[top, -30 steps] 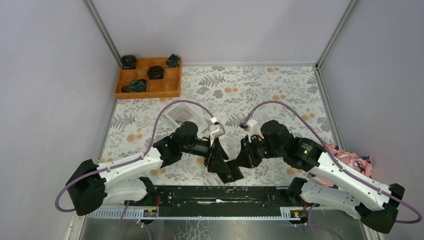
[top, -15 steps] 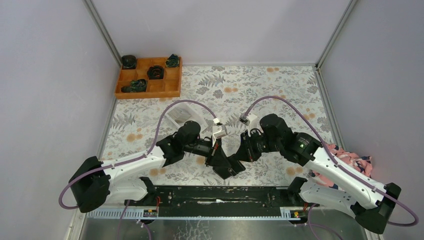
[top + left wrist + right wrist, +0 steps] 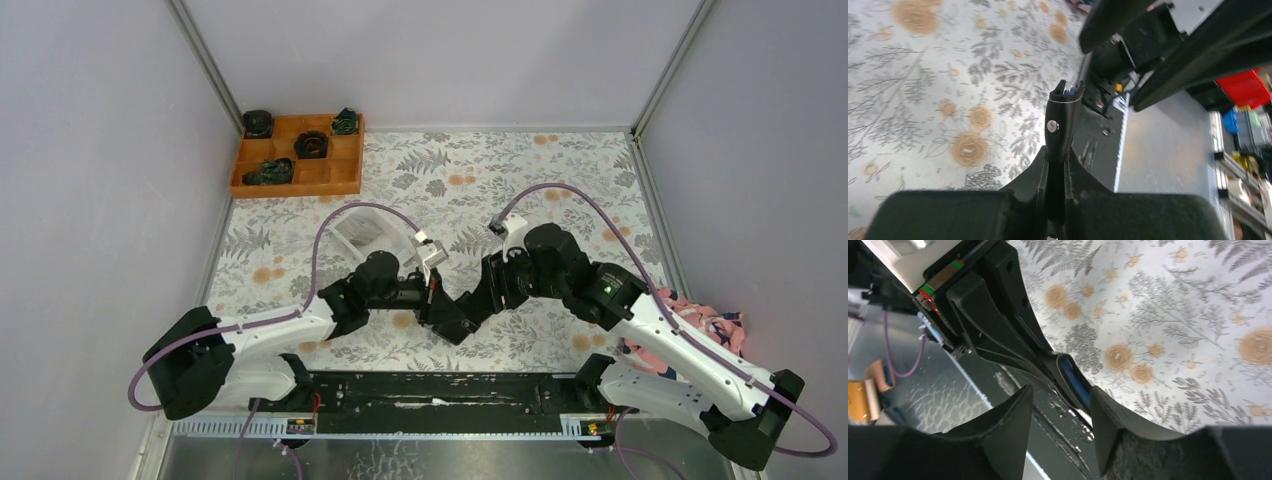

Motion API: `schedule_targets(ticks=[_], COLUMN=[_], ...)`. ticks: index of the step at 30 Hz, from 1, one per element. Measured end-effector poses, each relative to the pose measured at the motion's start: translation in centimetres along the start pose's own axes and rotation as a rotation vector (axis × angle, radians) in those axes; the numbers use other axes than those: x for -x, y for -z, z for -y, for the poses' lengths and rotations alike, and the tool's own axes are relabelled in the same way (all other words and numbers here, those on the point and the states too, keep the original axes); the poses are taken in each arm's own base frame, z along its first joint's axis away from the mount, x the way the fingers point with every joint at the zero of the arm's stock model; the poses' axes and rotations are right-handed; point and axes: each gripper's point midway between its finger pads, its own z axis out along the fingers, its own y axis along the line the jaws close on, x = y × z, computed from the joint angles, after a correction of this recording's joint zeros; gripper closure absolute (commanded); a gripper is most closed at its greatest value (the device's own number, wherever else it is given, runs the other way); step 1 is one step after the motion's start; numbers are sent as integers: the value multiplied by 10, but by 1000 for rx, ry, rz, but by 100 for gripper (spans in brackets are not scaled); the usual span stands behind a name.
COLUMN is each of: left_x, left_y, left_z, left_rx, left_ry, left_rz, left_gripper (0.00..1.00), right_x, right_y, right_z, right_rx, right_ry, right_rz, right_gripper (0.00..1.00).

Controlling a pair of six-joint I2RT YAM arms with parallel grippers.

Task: Put the credit cards into the card holder
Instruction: Pick up the card holder from the storage box, then open the card holder.

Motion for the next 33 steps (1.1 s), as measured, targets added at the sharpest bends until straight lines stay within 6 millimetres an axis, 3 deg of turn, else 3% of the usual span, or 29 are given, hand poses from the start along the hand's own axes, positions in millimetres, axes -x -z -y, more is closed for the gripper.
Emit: schedule_targets(ticks=[3, 8, 16, 23, 33], left_x=[4, 29, 54, 72, 71], left_y=[-2, -2, -3, -1, 1], left_z=[-16, -40, -74, -80, -84], left_rx=[92, 249, 439, 494, 524], left_ry=[51, 149, 368, 479, 529], left_rz=[63, 213, 377, 463, 475], left_gripper=[100, 100, 100, 100, 100], right_x=[7, 19, 1, 5, 19], right_y=[1, 3, -17, -36, -50], right_z=[11, 26, 44, 54, 62], right_rx=[-64, -146, -289, -400, -513], right_ry=[5, 21, 126, 214, 290], right_rz=[39, 123, 136, 167, 224], right_gripper=[44, 42, 43, 44, 44])
